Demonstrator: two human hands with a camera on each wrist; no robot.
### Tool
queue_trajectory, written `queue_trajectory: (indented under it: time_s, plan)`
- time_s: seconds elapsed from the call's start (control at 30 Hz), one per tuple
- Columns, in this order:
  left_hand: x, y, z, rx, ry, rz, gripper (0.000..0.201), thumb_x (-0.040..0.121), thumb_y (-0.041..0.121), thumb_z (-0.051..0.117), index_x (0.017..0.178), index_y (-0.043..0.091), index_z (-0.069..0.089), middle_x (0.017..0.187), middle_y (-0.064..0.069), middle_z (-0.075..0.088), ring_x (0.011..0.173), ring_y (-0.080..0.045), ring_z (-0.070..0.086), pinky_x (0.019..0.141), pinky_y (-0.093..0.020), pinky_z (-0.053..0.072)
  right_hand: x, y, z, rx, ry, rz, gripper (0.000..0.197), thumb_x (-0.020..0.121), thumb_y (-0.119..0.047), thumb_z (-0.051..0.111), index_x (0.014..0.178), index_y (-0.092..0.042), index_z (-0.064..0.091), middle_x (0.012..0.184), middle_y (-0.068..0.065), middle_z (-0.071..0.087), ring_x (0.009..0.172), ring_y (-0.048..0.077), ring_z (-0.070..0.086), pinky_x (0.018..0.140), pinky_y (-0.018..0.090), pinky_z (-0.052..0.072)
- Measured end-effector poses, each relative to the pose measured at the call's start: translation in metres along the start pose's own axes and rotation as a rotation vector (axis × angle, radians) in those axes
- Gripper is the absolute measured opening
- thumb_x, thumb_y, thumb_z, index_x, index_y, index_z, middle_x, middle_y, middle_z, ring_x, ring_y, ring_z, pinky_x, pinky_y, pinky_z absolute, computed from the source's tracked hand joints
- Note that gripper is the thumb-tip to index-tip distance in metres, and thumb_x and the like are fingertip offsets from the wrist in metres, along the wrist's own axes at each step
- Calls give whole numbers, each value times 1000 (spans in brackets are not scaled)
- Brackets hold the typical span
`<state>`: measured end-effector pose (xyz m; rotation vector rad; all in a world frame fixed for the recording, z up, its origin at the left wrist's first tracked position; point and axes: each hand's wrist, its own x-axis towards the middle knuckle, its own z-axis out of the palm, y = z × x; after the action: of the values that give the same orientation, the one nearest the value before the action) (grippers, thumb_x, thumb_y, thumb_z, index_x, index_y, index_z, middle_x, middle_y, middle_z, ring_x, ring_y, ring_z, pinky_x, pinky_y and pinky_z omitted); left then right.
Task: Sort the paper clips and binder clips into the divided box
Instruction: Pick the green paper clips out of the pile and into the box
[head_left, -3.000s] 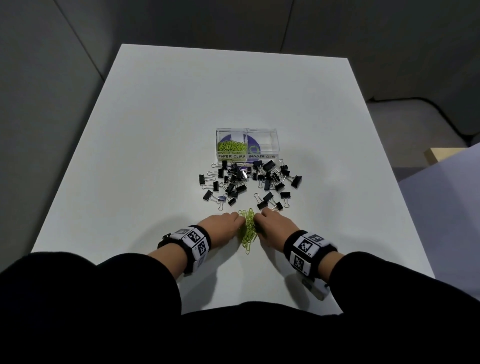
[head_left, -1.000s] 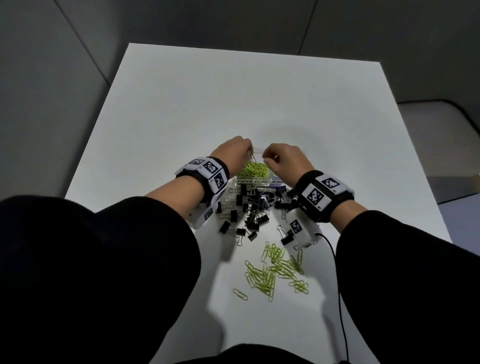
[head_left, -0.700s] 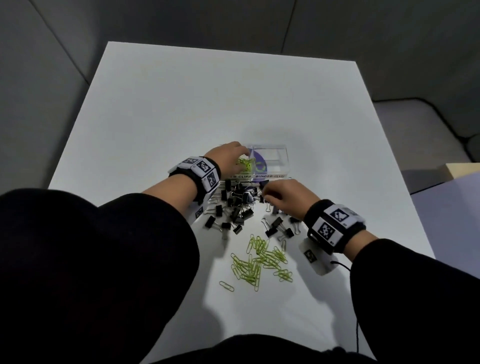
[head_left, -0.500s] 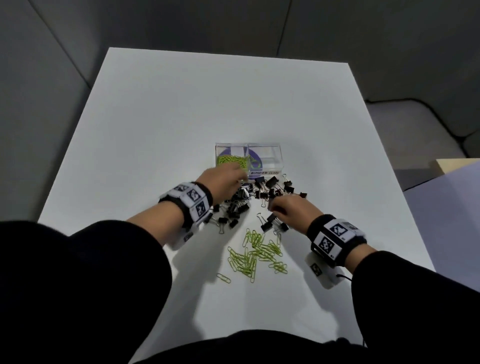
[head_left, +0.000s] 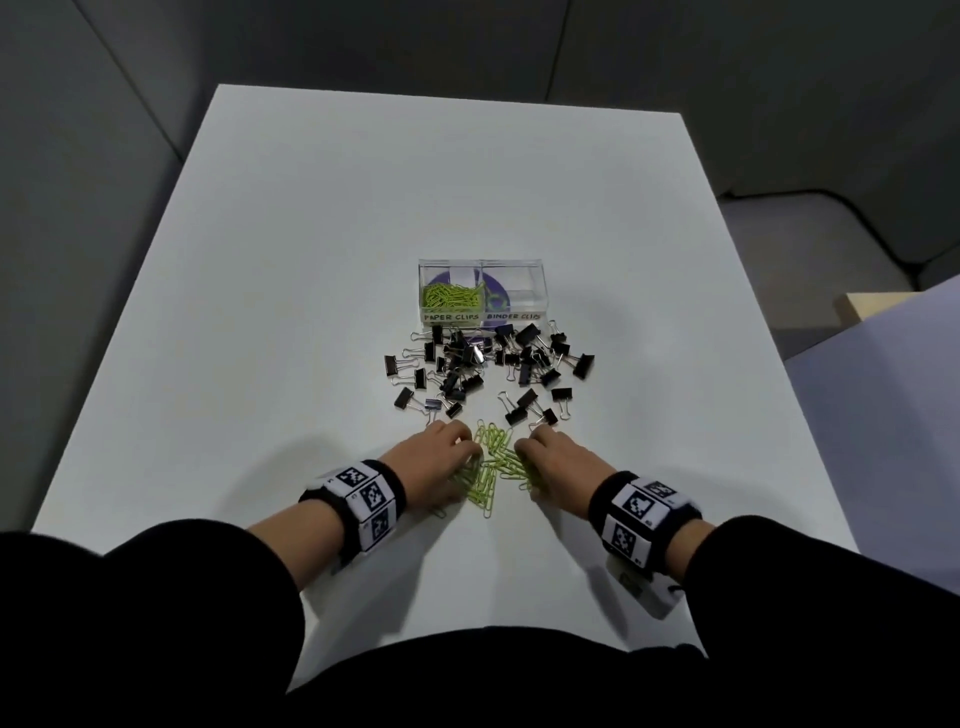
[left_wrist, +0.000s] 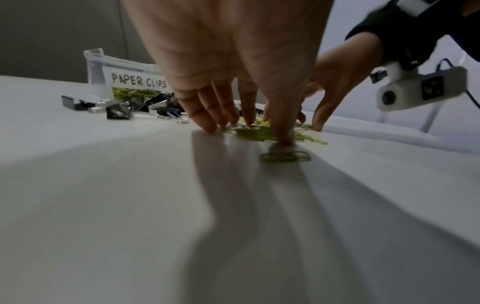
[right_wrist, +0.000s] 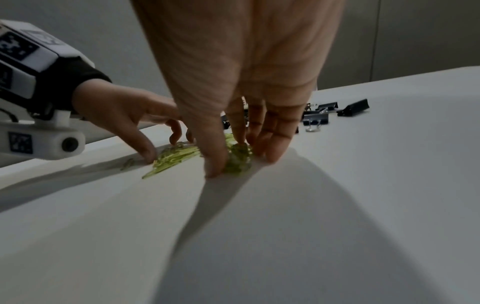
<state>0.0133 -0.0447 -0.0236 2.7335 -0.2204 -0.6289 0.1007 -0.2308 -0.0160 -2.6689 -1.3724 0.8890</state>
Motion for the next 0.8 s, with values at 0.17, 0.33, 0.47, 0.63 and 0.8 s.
queue_trajectory:
  time_s: [0.17, 0.33, 0.47, 0.63, 0.8]
  plan:
    - [0, 8, -3, -71, 36, -34, 46, 88, 29, 58, 130, 15, 46, 132, -6, 42, 120, -22, 44, 95, -30, 42, 6, -5, 2, 78, 54, -59, 25, 86, -5, 52, 112, -5, 55, 111, 13, 53, 100, 31, 53, 84, 40, 47]
    - [7, 16, 1, 78, 41, -61, 74, 89, 49, 50, 148, 18, 16, 157, -7, 14, 144, -24, 17, 118, -37, 23, 7, 4, 4, 96, 290, -44, 33, 94, -16, 49, 126, -7, 53, 124, 13, 55, 112, 28, 53, 93, 39, 49]
    - [11, 24, 4, 76, 26, -88, 78, 89, 50, 49, 149, 16, 11, 158, -7, 9, 146, -23, 10, 119, -37, 18, 7, 0, 5, -40, 221, -111, 47, 84, -2, 59, 130, -3, 49, 132, 20, 51, 116, 38, 52, 97, 43, 46]
    - [0, 20, 9, 104, 18, -10, 70, 90, 42, 51, 148, 19, 18, 156, -5, 16, 143, -22, 19, 115, -34, 24, -1, -5, 0, -127, 135, -138, 36, 92, -16, 47, 127, -7, 50, 128, 13, 51, 115, 31, 48, 94, 38, 43]
    - [-31, 7, 7, 84, 58, -108, 79, 82, 52, 58, 145, 21, 22, 145, -4, 31, 129, -22, 36, 102, -35, 39, -10, -3, -5, -120, -37, -53, 84, 75, -45, 68, 142, -14, 26, 137, 6, 39, 123, 26, 40, 98, 38, 44]
